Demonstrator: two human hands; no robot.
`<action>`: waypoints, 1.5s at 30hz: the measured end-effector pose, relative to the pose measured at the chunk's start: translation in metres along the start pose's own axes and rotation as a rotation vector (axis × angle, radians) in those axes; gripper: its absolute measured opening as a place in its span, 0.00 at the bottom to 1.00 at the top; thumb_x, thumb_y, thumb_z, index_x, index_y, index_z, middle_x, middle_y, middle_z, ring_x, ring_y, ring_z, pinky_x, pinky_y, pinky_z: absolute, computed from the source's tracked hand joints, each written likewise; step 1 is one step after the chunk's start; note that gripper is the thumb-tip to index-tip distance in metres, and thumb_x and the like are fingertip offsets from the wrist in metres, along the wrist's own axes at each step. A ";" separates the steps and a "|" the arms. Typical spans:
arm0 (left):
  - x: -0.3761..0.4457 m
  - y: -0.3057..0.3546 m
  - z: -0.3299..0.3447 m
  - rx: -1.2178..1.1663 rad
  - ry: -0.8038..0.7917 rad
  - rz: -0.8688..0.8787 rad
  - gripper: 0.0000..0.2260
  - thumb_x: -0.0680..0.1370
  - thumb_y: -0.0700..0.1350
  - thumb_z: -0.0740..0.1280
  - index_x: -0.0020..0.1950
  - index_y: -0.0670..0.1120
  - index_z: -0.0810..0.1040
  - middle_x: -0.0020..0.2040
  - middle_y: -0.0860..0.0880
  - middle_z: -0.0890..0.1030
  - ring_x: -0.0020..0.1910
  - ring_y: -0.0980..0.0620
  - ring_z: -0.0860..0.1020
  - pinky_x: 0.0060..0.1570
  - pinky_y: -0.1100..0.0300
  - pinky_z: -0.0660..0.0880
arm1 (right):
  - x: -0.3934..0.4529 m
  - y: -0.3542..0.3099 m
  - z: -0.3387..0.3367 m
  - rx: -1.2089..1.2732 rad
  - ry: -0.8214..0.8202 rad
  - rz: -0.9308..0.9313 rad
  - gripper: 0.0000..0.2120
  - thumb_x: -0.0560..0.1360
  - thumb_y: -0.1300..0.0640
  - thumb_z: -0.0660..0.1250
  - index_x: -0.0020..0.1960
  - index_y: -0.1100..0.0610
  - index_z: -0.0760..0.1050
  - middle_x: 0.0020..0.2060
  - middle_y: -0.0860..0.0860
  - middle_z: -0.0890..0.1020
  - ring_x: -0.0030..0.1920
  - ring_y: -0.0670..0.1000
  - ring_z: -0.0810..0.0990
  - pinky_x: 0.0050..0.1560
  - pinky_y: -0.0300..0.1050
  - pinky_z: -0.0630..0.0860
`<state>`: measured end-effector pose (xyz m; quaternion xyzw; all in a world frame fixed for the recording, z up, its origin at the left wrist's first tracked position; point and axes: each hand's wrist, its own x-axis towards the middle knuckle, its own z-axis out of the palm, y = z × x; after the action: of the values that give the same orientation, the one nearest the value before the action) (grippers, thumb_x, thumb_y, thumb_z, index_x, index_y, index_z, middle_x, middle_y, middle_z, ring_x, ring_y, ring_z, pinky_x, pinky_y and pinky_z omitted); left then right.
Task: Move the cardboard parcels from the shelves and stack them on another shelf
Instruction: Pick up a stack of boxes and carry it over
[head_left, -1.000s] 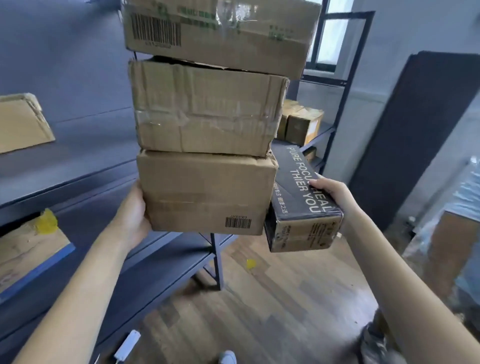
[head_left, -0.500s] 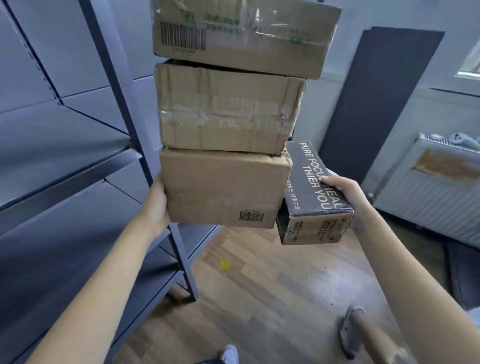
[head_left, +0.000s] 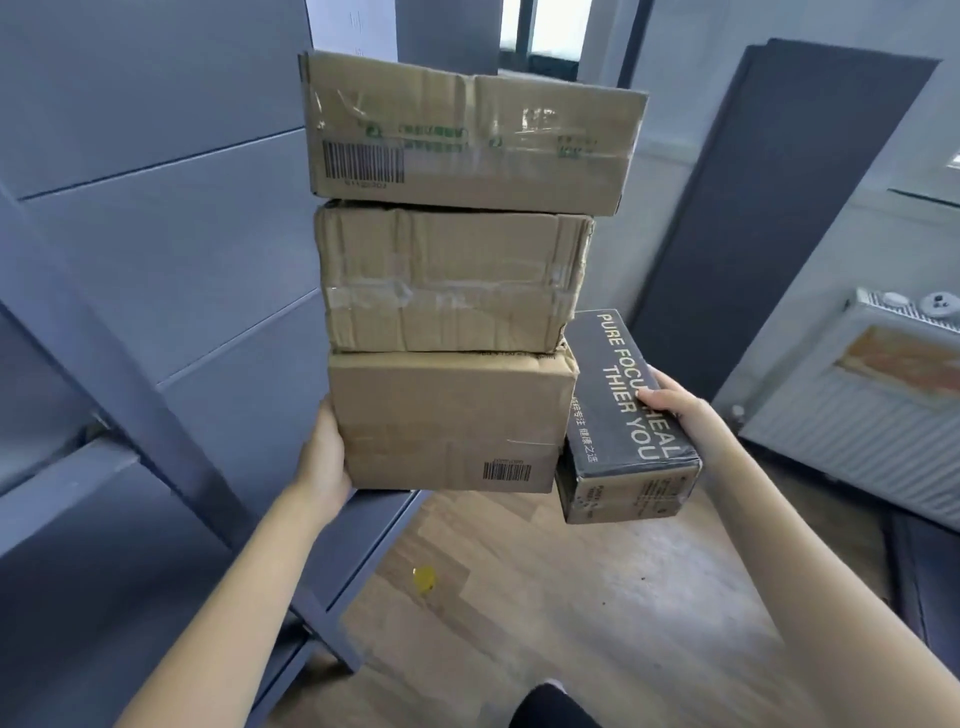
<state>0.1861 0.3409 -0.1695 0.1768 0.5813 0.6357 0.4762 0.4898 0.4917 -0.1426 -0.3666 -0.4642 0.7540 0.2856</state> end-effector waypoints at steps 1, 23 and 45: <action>0.013 -0.002 0.006 -0.004 0.016 -0.005 0.17 0.82 0.56 0.50 0.50 0.55 0.78 0.43 0.55 0.84 0.45 0.55 0.81 0.43 0.54 0.77 | 0.016 -0.003 -0.006 0.006 -0.010 0.006 0.24 0.69 0.60 0.62 0.65 0.53 0.70 0.44 0.54 0.84 0.37 0.52 0.84 0.34 0.44 0.82; 0.218 0.021 0.046 -0.108 0.759 -0.173 0.21 0.80 0.63 0.51 0.58 0.52 0.75 0.51 0.47 0.78 0.52 0.46 0.76 0.62 0.47 0.70 | 0.417 -0.058 -0.006 -0.188 -0.282 0.332 0.20 0.76 0.64 0.60 0.67 0.55 0.69 0.46 0.57 0.84 0.37 0.54 0.84 0.36 0.46 0.81; 0.254 0.085 0.008 0.428 0.621 -0.216 0.36 0.72 0.30 0.70 0.74 0.53 0.62 0.63 0.53 0.75 0.55 0.57 0.75 0.49 0.62 0.70 | 0.543 -0.049 0.052 -1.042 -0.371 -0.085 0.30 0.74 0.66 0.63 0.74 0.55 0.61 0.69 0.54 0.71 0.69 0.55 0.69 0.69 0.56 0.67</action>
<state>0.0356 0.5627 -0.1737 0.0095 0.8324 0.4696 0.2941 0.1439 0.9047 -0.2386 -0.3012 -0.8329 0.4643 0.0100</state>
